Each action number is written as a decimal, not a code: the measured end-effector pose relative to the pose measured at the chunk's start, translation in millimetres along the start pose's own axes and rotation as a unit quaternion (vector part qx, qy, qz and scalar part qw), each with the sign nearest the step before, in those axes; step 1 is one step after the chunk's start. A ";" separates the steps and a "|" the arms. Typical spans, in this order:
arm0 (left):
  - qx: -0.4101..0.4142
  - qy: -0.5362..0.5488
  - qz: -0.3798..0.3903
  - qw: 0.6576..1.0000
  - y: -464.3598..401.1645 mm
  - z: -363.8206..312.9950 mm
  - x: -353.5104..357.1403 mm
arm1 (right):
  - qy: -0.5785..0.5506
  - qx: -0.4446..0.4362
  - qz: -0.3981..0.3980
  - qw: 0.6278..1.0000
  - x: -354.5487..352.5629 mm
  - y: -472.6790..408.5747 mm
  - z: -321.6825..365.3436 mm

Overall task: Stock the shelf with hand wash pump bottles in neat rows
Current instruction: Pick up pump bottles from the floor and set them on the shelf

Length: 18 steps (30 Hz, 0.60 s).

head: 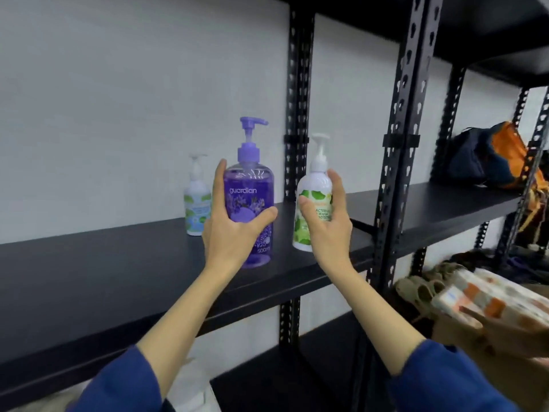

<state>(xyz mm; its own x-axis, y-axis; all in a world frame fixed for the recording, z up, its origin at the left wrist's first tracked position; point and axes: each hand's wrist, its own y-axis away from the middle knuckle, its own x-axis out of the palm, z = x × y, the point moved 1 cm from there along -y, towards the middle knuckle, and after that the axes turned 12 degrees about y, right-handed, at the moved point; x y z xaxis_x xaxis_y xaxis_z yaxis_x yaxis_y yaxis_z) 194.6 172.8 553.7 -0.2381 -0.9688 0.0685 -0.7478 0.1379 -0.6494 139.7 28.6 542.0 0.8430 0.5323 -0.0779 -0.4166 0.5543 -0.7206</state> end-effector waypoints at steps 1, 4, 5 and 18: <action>0.004 -0.009 -0.012 1.000 -4.9 0.8 -9.6 | -0.008 -0.001 0.014 1.000 14.5 -4.9 -1.3; 0.003 -0.041 -0.047 0.998 -17.9 5.8 -35.2 | -0.029 -0.002 0.059 0.998 54.5 -17.0 -6.3; 0.001 -0.051 -0.055 0.997 -21.9 8.5 -42.1 | -0.038 0.000 0.072 0.997 66.5 -20.5 -9.0; 0.000 -0.100 -0.155 0.983 -50.1 27.8 -83.8 | 0.064 -0.061 0.233 0.968 169.7 -63.5 -53.8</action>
<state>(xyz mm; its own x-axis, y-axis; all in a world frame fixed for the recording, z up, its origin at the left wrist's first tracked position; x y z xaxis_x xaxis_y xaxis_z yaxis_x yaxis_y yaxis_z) 269.3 241.4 559.5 0.1281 -0.9854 0.1126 -0.7657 -0.1704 -0.6202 327.5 49.3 537.5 0.6116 0.6185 -0.4933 -0.7255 0.1898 -0.6615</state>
